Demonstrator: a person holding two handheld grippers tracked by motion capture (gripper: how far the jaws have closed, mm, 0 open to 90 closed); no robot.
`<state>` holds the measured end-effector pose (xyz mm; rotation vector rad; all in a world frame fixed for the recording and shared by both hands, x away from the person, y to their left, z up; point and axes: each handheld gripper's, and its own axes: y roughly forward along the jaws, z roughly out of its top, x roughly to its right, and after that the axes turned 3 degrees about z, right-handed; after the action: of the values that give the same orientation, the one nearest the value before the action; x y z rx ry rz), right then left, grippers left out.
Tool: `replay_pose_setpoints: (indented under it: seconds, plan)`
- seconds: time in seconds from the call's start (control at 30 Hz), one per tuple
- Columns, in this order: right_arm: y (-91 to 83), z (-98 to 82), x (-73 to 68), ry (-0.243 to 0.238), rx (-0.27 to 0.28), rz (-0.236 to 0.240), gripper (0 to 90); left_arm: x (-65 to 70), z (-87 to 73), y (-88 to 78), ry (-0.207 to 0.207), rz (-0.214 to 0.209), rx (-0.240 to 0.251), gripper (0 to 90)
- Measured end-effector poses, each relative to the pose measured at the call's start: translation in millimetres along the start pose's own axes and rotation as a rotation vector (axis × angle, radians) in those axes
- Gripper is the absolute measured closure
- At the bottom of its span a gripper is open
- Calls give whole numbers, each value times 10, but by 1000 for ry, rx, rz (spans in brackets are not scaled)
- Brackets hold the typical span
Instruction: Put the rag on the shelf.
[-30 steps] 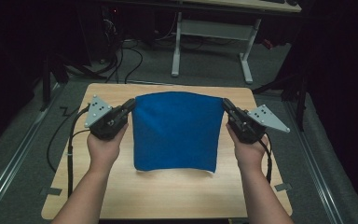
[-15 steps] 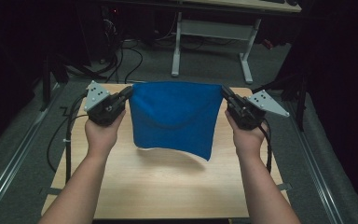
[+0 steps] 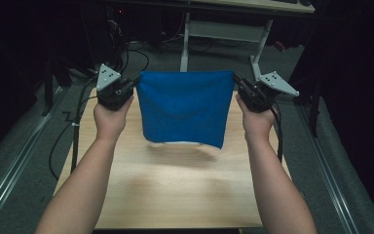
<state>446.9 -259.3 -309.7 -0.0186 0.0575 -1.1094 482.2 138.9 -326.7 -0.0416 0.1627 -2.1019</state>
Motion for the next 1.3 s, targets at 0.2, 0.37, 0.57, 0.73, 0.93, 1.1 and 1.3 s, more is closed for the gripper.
replay_pose_setpoints:
  seconds: [0.2, 0.37, 0.57, 0.73, 0.93, 1.1, 1.3]
  plan:
    - [187, -21, 96, 3, -19, -17, 891, -79, 14, 206, 5, 22, -17, 884]
    - [345, -83, 160, -21, -61, -37, 892, -155, -12, 367, -10, 39, -51, 884]
    - [587, -322, 281, -36, -172, -62, 891, -210, -264, 620, -11, 38, -153, 883]
    - [647, -517, 329, -48, -239, -72, 892, -178, -461, 710, 24, 24, -220, 883]
    - [642, -762, 342, -32, -290, -74, 891, -170, -754, 738, -9, -21, -288, 883]
    - [579, -958, 331, -13, -324, -67, 891, -145, -952, 685, -53, -44, -312, 883]
    - [491, -1141, 287, -5, -349, -56, 891, -92, -1191, 599, -96, -73, -327, 883]
